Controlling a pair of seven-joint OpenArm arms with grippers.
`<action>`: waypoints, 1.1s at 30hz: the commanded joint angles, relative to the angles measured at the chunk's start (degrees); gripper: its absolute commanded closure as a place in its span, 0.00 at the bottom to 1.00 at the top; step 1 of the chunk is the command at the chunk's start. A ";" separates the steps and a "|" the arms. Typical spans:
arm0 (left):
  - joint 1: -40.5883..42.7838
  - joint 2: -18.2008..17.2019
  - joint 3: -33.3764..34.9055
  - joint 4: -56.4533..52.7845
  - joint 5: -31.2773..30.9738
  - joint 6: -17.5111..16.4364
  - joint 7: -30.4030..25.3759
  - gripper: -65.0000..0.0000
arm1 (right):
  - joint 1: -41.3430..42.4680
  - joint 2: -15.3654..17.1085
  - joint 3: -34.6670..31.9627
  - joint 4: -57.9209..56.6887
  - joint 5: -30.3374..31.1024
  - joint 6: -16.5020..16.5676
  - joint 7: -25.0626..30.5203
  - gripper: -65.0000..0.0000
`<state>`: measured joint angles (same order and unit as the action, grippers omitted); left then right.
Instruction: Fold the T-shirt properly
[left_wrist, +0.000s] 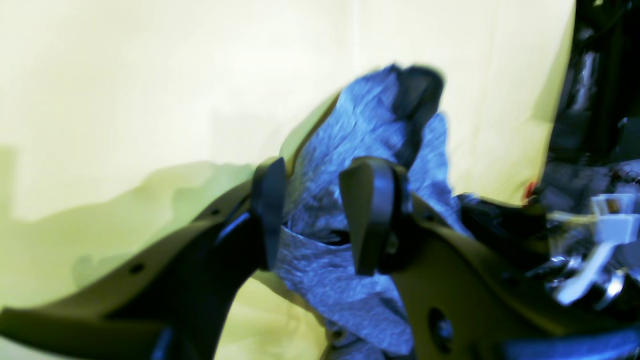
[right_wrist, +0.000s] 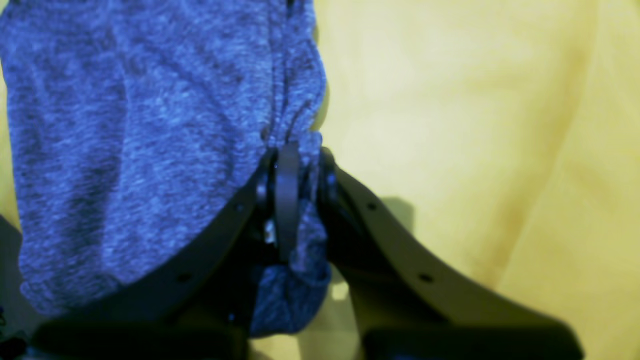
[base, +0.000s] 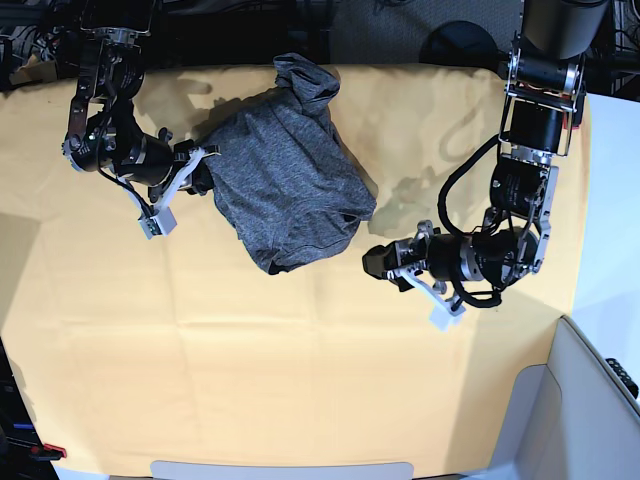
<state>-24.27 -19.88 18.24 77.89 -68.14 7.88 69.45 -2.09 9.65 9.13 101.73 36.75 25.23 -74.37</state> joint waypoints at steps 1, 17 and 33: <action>0.14 -0.47 -2.37 1.81 -1.71 0.43 2.07 0.65 | 0.72 1.30 0.24 1.08 0.74 0.04 1.01 0.98; 20.10 -1.79 -14.42 13.59 -1.71 0.08 4.35 0.65 | 1.34 1.30 -0.03 1.17 -9.81 -0.05 1.01 0.98; 18.34 3.57 -3.78 9.28 -1.27 -0.01 1.10 0.65 | 1.16 1.12 -0.11 1.17 -11.04 -0.05 1.09 0.98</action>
<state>-4.36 -15.99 14.66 86.46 -67.72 7.66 70.22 -1.61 10.26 8.91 101.80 25.61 25.23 -73.91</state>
